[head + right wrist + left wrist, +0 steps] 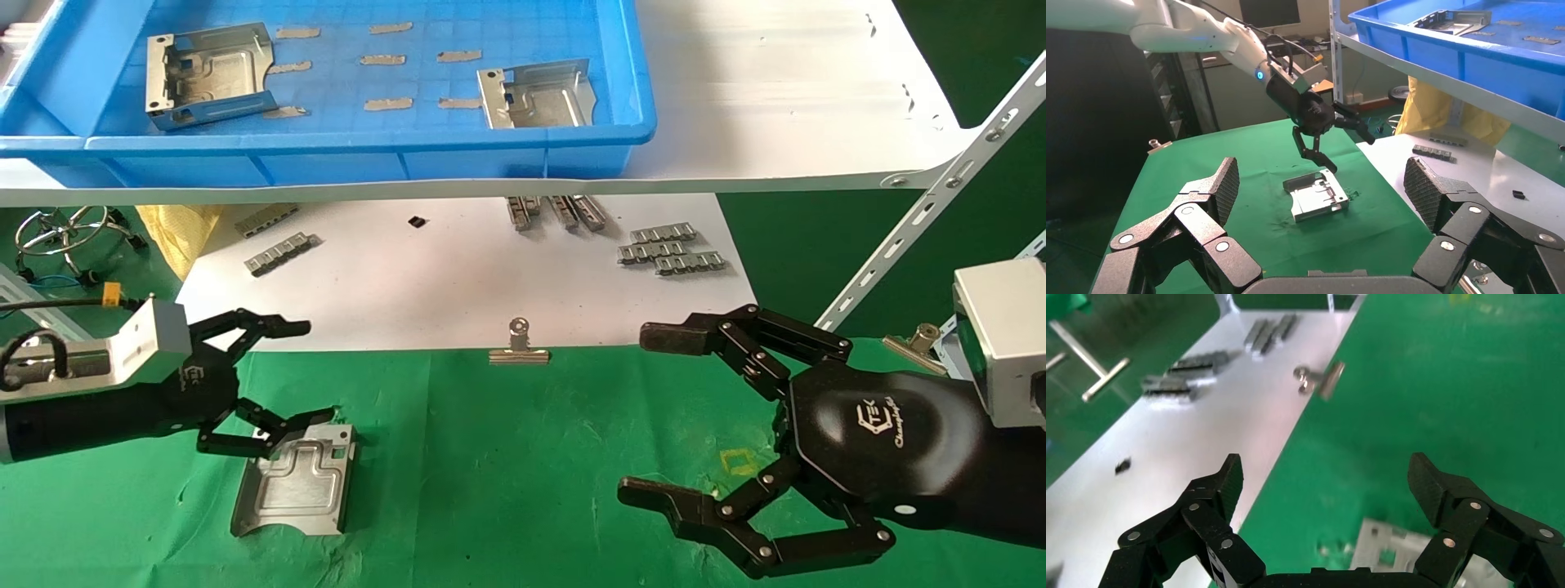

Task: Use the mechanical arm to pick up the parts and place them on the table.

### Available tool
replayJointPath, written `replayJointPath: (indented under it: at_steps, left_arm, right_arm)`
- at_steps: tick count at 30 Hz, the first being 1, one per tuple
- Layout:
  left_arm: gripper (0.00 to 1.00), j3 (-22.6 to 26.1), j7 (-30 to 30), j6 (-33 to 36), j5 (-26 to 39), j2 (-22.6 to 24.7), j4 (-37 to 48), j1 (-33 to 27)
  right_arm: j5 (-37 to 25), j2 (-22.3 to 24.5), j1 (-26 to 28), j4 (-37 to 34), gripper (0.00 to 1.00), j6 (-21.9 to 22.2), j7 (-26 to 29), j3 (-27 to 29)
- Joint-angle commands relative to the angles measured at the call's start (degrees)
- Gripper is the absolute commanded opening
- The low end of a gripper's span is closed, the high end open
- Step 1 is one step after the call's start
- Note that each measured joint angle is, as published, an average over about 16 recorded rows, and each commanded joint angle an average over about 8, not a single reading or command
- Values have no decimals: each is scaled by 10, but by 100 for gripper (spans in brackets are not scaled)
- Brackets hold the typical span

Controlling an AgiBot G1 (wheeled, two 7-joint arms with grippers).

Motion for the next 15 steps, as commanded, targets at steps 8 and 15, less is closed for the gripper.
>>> replayJointPath:
  at_steps: [8,15]
  left_arm:
    - [100,-50,-75,-7,-18,-21,-105,47]
    - [100,-90,-133,-13,-31,-38,-187,84]
  right_arm:
    - [0,0,0,0,100,0,0,0]
    - [0,0,0,0,100,0,0,0]
